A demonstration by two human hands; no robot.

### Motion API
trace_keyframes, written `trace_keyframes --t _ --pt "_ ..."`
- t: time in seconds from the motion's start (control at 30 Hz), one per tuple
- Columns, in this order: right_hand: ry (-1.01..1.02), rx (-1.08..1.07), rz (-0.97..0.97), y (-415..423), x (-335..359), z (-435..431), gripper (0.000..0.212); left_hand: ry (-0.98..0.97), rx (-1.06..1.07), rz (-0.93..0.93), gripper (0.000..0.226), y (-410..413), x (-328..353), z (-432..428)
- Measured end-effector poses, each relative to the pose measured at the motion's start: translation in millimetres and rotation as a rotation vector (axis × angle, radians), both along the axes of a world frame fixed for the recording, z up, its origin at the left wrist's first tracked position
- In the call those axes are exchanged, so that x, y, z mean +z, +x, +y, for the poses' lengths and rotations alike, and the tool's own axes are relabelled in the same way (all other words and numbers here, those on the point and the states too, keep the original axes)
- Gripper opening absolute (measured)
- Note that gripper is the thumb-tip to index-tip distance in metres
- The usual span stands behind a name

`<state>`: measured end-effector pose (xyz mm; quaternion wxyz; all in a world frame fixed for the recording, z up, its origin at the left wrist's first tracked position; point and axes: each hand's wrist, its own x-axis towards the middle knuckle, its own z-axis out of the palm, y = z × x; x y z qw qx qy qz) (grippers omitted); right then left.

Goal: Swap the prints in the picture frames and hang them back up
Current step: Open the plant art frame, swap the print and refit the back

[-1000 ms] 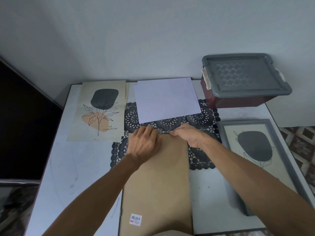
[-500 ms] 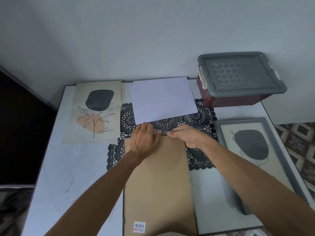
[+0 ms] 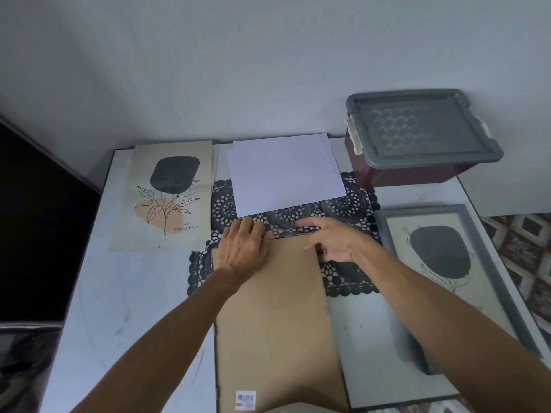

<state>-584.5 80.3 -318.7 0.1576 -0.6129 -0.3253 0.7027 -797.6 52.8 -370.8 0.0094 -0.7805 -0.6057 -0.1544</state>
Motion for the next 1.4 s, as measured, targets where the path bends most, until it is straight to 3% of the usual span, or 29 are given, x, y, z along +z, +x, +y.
trace_keyframes --t 0.1,0.2,0.4,0.73,0.87,1.07,1.23,1.4 --pt "0.089 -0.004 -0.091 0.5 2.3 3.2 0.061 0.015 -0.035 -0.018 0.027 0.0 -1.2 -0.8" --pt "0.109 -0.146 -0.07 -1.5 -2.6 1.8 0.042 0.049 -0.038 -0.036 0.025 5.6 0.5 0.2" --pt "0.087 -0.096 -0.15 0.0 -5.8 -6.1 0.022 0.079 -0.075 -0.022 0.027 12.2 -5.6 -8.4" --pt "0.104 -0.414 -0.006 -2.4 -15.8 -12.4 0.013 0.167 -0.086 -0.08 0.032 16.2 -10.2 -17.9" --pt "0.158 -0.43 0.097 -1.8 -8.3 -14.8 0.028 0.169 -0.015 -0.109 0.029 13.1 -10.9 -11.6" --pt "0.021 -0.134 0.065 4.7 -1.8 -22.4 0.057 0.119 -0.013 -0.068 0.029 4.6 -13.8 -15.1" --pt "0.13 -0.18 -0.012 -4.9 -4.2 -22.7 0.035 0.092 -0.002 -0.058 0.034 4.2 -10.3 -11.1" --pt "0.126 -0.306 -0.044 -4.2 -12.8 -15.4 0.038 0.082 0.003 -0.053 0.045 7.4 -5.8 -6.8"
